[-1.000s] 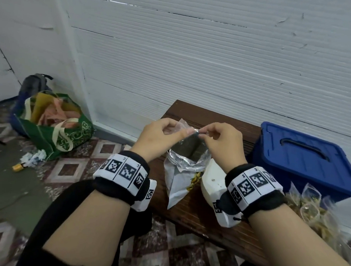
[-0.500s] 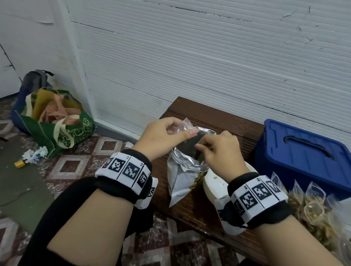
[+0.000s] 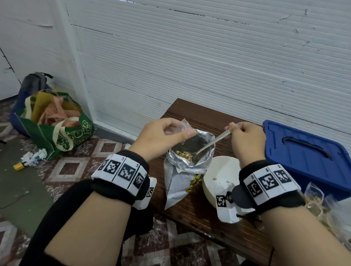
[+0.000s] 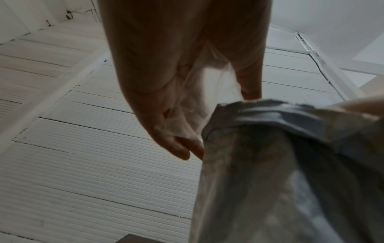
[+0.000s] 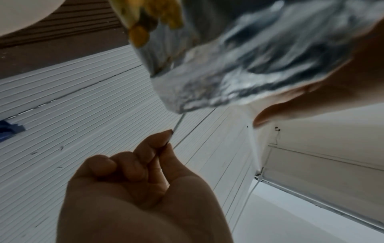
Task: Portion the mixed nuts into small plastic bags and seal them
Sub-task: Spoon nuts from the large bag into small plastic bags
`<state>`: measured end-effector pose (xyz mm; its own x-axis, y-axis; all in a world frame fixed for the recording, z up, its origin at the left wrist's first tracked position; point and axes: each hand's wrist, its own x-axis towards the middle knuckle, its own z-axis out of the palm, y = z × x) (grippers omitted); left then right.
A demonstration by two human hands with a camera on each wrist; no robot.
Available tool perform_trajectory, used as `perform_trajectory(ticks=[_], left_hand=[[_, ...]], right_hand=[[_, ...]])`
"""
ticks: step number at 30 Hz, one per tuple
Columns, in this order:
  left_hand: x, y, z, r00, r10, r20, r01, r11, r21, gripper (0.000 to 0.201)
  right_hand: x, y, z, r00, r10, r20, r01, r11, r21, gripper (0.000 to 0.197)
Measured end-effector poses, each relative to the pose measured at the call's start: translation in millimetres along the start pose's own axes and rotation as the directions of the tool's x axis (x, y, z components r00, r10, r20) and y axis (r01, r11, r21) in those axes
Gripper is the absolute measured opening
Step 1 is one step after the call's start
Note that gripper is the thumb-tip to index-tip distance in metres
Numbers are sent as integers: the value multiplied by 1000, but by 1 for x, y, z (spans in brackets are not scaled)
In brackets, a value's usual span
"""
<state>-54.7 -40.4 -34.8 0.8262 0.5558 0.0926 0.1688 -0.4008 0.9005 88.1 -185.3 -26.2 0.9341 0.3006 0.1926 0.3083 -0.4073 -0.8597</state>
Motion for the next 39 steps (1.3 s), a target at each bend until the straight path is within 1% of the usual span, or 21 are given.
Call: perform_trajectory(ticks=[3, 6, 9, 11, 12, 16, 20, 22, 25, 30, 34, 36, 39], left_hand=[[-2, 6, -6, 1000, 13, -8, -13, 1000, 7, 33], [-5, 8, -15, 999, 19, -26, -18, 1000, 24, 22], [-4, 5, -24, 1000, 1, 4, -1, 998, 67, 28], [-3, 3, -27, 999, -6, 49, 0, 994, 112, 48], [-3, 3, -27, 998, -11, 66, 3, 992, 124, 53], [-3, 7, -22, 995, -2, 97, -14, 987, 161, 50], [-1, 11, -12, 994, 37, 98, -52, 986, 159, 52], [0, 11, -7, 995, 49, 91, -64, 985, 163, 51], [1, 10, 2, 997, 57, 61, -66, 982, 175, 48], [2, 10, 9, 996, 76, 35, -82, 977, 195, 43], [3, 6, 13, 997, 81, 4, -81, 985, 155, 41], [3, 5, 12, 996, 82, -23, -79, 990, 117, 39], [4, 4, 9, 994, 75, -80, -69, 994, 80, 39]], right_hand=[[7, 0, -6, 998, 52, -19, -51, 998, 35, 34], [12, -3, -13, 996, 83, -35, -81, 995, 57, 36], [19, -7, -22, 992, 101, -75, -94, 991, 97, 36], [25, -11, -28, 990, 93, -103, -82, 991, 105, 35], [28, -13, -31, 990, 80, -114, -68, 992, 107, 33], [33, -23, -34, 993, 23, -114, -12, 995, 95, 26], [30, -30, -29, 997, 3, -73, 4, 996, 93, 32], [27, -32, -25, 998, -10, -56, 16, 996, 91, 32], [20, -34, -18, 998, -55, -39, 59, 994, 97, 28], [8, -38, -11, 984, -177, -14, 178, 975, 132, 35], [4, -42, -17, 961, -276, -24, 274, 937, 217, 23], [3, -43, -23, 940, -337, -59, 340, 903, 264, 19], [6, -44, -33, 904, -391, -170, 426, 841, 333, 14]])
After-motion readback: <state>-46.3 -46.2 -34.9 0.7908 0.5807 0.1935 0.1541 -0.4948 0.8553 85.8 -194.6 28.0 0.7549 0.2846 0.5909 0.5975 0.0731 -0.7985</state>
